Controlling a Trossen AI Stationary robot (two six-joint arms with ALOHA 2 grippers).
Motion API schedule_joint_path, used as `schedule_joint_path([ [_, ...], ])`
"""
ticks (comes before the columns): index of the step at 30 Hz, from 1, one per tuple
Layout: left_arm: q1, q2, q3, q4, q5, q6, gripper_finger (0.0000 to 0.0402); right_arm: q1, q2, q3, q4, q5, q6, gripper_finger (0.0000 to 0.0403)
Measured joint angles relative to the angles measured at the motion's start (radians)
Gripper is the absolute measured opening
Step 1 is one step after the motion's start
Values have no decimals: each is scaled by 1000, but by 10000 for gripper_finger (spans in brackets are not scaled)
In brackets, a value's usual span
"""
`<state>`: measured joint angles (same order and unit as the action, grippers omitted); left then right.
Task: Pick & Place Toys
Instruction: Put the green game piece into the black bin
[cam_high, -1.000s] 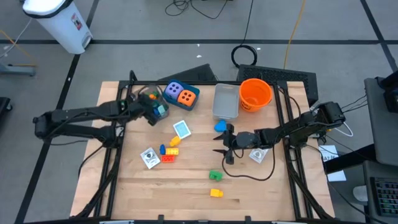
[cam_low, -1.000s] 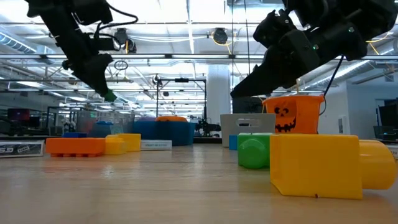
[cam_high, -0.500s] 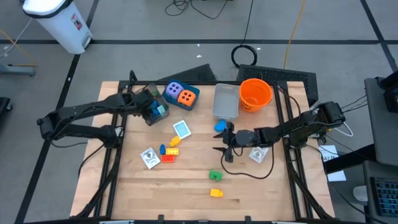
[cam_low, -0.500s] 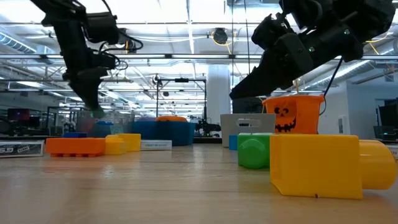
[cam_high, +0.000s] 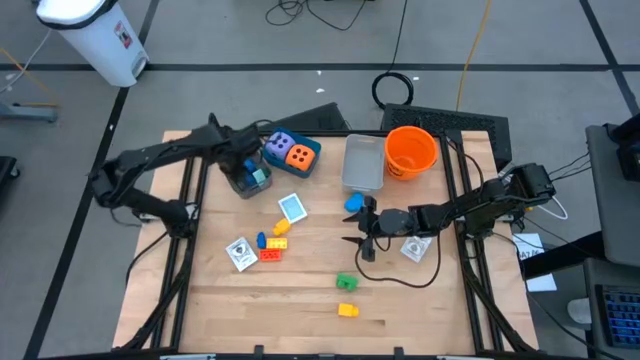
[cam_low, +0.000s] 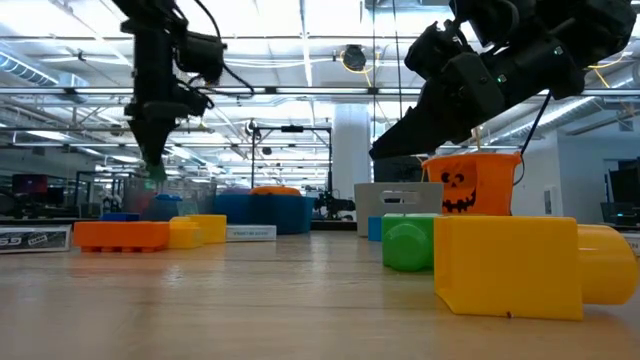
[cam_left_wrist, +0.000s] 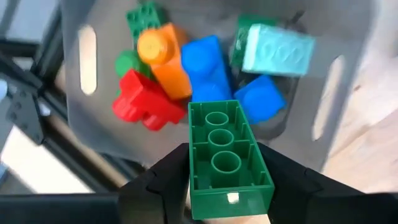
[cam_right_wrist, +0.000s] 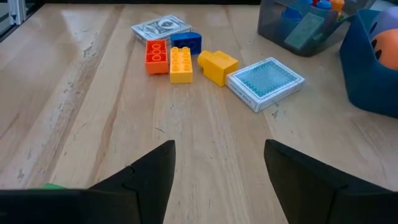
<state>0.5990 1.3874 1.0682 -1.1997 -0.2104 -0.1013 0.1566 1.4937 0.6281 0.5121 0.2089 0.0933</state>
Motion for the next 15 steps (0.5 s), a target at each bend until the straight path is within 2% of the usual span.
schedule_joint_path([
  [5, 39, 124, 78, -106, 0, 13, 158, 0, 0, 0, -2, 0, 0, 238],
  [9, 57, 181, 104, -119, 33, 33, 150, 0, 0, 0, -16, 0, 0, 238],
  [15, 64, 251, 104, -159, 53, 55, 176, 0, 0, 0, -17, 0, 0, 238],
])
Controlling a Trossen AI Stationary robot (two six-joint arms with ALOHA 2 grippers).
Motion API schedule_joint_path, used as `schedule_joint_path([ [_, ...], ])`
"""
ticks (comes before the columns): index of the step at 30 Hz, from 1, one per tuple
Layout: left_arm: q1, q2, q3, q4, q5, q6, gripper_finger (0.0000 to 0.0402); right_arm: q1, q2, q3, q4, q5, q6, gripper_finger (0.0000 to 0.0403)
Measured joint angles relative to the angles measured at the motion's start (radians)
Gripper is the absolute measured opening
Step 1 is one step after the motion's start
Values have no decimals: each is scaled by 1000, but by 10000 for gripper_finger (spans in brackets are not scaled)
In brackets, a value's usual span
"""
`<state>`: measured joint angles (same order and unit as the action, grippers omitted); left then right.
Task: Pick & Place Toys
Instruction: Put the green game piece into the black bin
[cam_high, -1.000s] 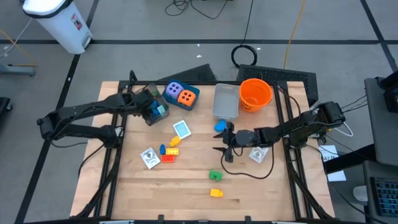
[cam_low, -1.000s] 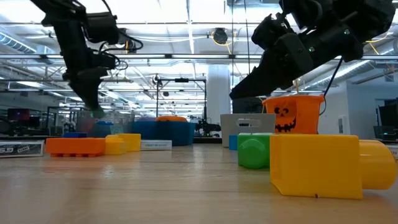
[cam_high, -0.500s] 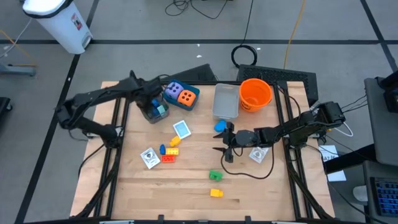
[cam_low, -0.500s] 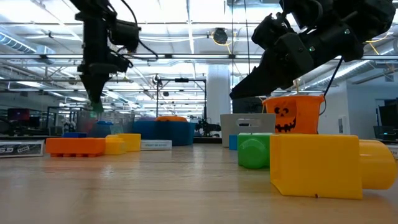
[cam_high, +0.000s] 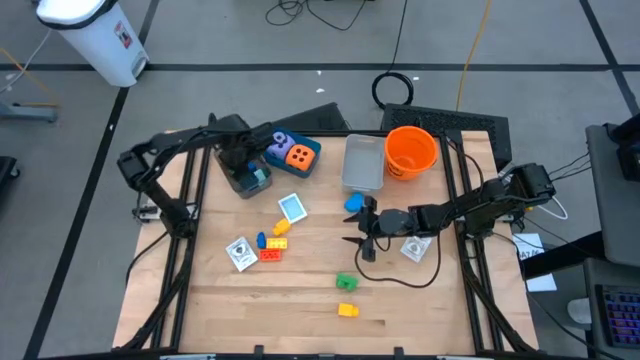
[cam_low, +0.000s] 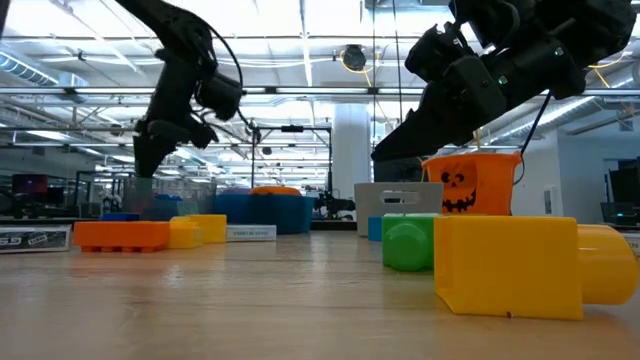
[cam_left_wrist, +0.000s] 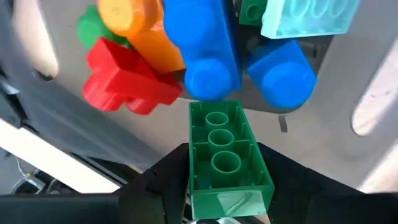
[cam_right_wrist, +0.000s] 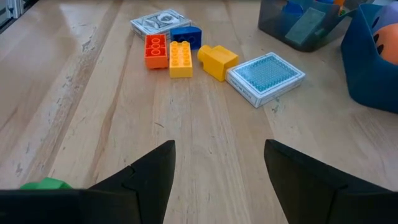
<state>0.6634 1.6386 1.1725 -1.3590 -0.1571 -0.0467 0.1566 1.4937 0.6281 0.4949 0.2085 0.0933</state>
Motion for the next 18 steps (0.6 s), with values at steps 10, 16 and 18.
schedule_joint_path([
  [10, -1, 44, 0, 1, 31, 24, 155, 0, 0, 0, 0, 0, 0, 238],
  [16, -1, 43, 0, 6, 33, 14, 216, 0, 0, 0, 0, 0, 0, 238],
  [18, -1, 43, 0, 6, 33, 11, 233, 0, 0, 0, -2, 0, 0, 238],
])
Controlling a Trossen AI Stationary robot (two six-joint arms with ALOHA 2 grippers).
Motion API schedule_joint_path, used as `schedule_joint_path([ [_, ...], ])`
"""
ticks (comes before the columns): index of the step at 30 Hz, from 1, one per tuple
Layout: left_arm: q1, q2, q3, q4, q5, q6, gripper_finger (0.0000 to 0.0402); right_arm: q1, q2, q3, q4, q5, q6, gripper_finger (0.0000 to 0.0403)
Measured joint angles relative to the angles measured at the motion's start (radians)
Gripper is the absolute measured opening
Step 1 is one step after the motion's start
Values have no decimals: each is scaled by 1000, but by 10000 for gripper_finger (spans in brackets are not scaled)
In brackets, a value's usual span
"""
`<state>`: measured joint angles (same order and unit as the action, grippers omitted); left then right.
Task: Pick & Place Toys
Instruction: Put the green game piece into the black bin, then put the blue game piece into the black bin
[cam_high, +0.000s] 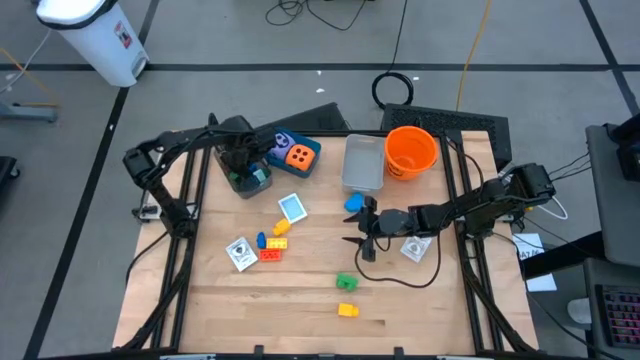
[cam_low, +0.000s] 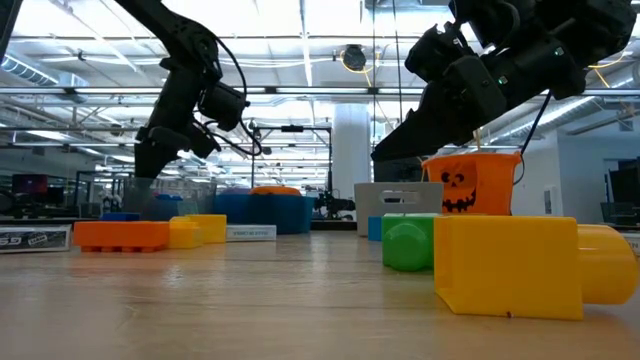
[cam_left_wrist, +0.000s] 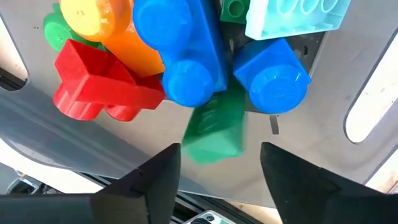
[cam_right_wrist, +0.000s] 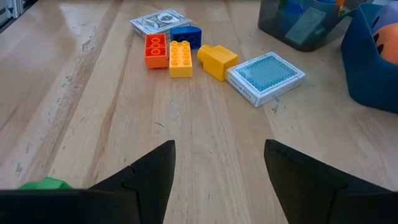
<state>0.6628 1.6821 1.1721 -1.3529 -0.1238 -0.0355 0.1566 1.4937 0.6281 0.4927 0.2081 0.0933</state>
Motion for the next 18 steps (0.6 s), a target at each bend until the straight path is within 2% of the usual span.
schedule_joint_path([
  [5, 0, 0, 0, -6, 0, 8, 257, 0, 0, 0, -4, 0, 0, 238],
  [10, 0, 0, 12, -70, -2, 46, 261, 0, 0, 0, -4, 0, 0, 238],
  [18, 0, -6, 178, -122, -5, 57, 262, 0, 0, 0, -4, 0, 0, 238],
])
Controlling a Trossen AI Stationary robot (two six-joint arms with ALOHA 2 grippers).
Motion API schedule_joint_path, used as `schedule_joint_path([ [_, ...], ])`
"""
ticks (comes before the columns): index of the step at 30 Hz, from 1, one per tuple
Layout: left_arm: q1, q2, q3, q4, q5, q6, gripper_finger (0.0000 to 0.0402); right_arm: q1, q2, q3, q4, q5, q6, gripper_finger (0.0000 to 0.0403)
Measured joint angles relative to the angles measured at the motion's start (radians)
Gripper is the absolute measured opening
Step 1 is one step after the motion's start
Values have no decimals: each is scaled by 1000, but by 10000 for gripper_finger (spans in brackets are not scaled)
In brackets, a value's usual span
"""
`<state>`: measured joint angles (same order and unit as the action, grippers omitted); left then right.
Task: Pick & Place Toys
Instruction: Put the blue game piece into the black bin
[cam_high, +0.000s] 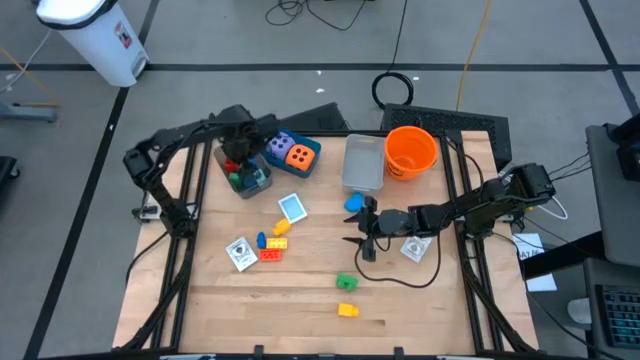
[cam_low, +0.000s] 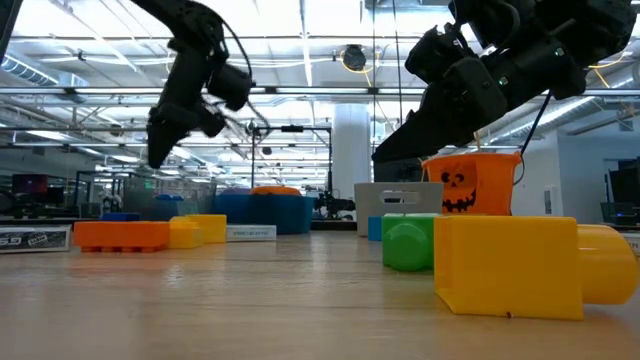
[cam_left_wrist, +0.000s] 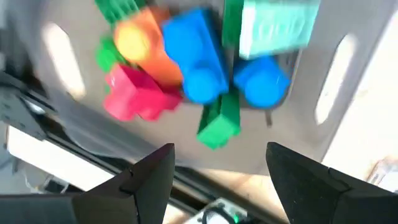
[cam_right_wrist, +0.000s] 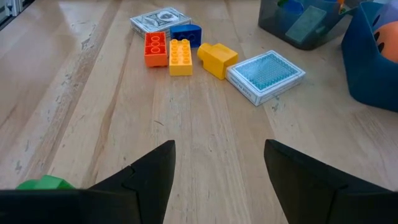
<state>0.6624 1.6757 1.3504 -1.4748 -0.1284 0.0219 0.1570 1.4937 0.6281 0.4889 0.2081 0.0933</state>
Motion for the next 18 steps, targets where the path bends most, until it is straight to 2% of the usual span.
schedule_joint_path([
  [3, -10, -41, 38, 76, 48, 23, 262, 0, 0, 0, 0, 0, 13, 238],
  [8, -47, -158, 7, 292, 138, 86, 262, 0, 0, 0, -8, 0, 52, 238],
  [13, -101, -276, -92, 551, 170, 78, 262, 13, 0, 0, -11, 0, 61, 238],
  [18, -195, -345, -246, 820, 218, 26, 262, 33, 0, 0, -17, -1, 80, 238],
])
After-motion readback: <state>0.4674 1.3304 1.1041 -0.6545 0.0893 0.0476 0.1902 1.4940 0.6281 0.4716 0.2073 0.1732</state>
